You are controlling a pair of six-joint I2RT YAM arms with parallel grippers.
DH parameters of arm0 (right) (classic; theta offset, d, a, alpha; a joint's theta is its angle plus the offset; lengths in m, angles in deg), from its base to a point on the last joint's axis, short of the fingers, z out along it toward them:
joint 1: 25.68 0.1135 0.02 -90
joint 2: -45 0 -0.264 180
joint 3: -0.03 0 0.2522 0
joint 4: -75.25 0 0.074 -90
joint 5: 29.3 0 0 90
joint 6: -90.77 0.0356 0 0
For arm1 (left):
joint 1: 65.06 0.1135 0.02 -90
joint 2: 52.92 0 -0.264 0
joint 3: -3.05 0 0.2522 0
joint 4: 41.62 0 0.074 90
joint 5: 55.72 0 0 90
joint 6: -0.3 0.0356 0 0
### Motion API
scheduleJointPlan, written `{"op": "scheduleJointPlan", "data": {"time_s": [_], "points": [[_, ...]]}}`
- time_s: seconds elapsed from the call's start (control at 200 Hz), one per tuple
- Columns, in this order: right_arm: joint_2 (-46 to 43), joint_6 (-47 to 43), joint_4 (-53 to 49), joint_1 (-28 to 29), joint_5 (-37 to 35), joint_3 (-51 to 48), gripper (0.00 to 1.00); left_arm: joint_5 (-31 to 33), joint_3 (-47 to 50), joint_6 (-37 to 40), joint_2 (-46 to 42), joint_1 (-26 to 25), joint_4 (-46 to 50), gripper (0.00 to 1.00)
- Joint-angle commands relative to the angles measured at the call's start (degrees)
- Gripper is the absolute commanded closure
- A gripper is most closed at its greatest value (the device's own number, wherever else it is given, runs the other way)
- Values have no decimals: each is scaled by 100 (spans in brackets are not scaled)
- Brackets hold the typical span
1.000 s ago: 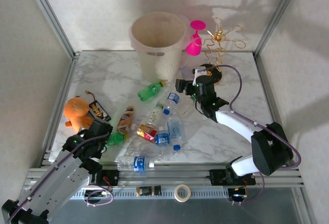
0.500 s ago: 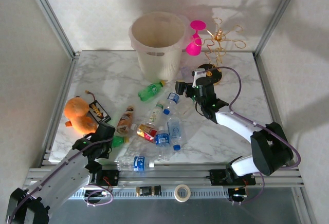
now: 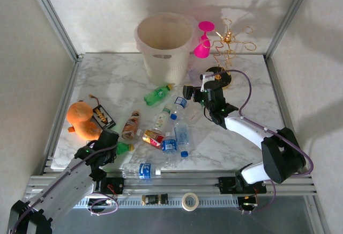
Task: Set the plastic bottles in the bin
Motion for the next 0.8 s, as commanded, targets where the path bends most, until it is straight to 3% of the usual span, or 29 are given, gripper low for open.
{"op": "scheduleJointPlan", "data": {"time_s": [0.0,0.235,0.436,0.616,0.791], "points": [[33,-11,96,0,121,-42,1,801,-167,48,-155,95,-338,57],[3,21,129,-3,261,-90,1,1991,-1679,1706,185,92,-569,59],[-102,66,124,-4,251,-171,1,2493,-2921,3730,707,92,-1847,63],[-204,80,110,-4,323,-230,1,1977,-3731,5349,1527,89,-3437,64],[-327,149,80,-4,590,-363,1,1121,-4689,6239,2689,51,-4471,64]]}}
